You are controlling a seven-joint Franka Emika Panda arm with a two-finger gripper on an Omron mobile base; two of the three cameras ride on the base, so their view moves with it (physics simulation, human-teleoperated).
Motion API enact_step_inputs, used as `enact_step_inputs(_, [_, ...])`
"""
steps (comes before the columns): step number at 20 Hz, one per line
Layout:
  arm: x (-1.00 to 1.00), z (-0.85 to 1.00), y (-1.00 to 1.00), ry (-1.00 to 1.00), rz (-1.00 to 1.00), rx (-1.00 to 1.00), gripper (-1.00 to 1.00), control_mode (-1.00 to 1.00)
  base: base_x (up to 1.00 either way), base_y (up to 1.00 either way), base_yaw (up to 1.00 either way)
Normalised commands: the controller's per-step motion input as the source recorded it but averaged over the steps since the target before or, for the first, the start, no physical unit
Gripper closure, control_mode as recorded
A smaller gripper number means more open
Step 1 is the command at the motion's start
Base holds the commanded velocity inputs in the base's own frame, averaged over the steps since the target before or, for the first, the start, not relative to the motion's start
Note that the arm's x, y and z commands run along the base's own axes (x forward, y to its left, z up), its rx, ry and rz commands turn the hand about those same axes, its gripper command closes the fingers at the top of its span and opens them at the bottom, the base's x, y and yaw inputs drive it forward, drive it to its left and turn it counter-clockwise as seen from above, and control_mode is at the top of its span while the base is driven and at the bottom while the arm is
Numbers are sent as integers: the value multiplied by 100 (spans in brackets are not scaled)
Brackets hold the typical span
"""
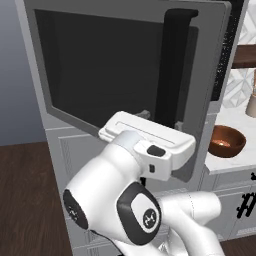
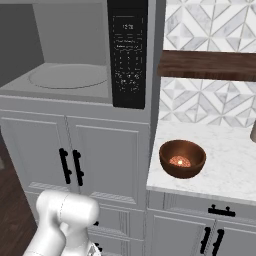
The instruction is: Open the microwave, place the bowl with waffle inside the microwave, then close the microwave door and turn it on.
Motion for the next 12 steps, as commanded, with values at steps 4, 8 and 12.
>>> enact_step_inputs(4, [-36, 0, 32, 8, 0, 1, -100, -100, 0, 0, 0])
enact_step_inputs(8, [-32, 0, 27, 11, 0, 5, -100, -100, 0, 0, 0])
enact_step_inputs(12, [-18, 0, 31, 9, -14, 5, -100, -100, 0, 0, 0])
